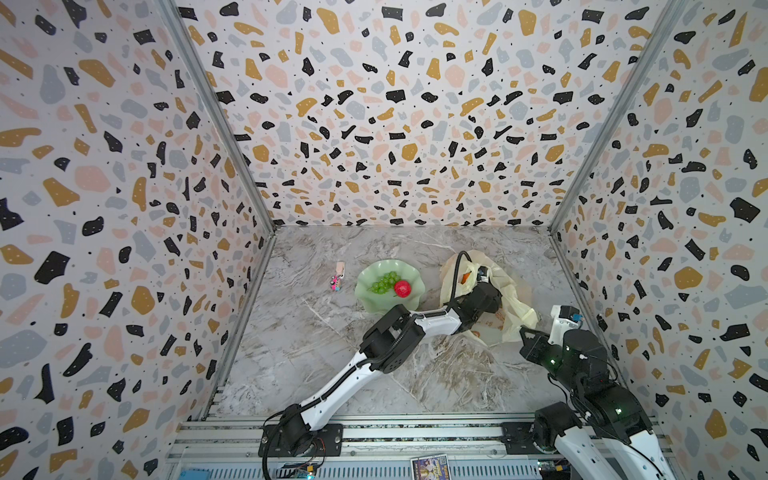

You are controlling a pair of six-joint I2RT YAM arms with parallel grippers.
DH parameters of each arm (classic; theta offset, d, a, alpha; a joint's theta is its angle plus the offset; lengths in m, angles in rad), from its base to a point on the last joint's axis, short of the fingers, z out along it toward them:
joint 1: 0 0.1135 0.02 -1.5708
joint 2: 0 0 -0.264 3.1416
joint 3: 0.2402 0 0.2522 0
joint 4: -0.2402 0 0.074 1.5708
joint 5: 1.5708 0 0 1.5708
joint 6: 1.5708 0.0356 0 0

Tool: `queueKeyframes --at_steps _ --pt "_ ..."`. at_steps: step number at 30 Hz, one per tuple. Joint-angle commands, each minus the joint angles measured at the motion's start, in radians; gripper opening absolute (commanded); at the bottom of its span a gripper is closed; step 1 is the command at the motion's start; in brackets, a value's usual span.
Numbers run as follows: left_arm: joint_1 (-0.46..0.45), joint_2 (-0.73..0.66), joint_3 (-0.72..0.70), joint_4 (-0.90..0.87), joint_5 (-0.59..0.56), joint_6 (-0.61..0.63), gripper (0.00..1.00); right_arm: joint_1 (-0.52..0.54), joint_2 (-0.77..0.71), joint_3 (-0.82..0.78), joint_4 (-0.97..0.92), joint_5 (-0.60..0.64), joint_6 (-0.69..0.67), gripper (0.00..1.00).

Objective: Take fruits out of the plastic bag
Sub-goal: Take out the fake fruit from the plastic bag.

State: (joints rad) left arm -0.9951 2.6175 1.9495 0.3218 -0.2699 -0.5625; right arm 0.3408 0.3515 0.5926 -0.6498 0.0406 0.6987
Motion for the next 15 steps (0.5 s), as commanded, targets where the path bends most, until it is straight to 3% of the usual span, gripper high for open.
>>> queueKeyframes --at_steps 1,8,15 --pt "0.006 -0.097 -0.079 0.16 0.058 0.034 0.63 0.004 0.025 0.046 0.024 0.057 -0.014 0.0" --pt "0.012 -0.116 -0.141 0.223 0.139 0.07 0.63 0.004 0.067 0.109 0.06 0.125 -0.064 0.0" --pt "0.027 0.01 0.106 0.061 0.055 0.039 0.64 0.004 0.037 0.07 0.032 0.088 -0.01 0.0"
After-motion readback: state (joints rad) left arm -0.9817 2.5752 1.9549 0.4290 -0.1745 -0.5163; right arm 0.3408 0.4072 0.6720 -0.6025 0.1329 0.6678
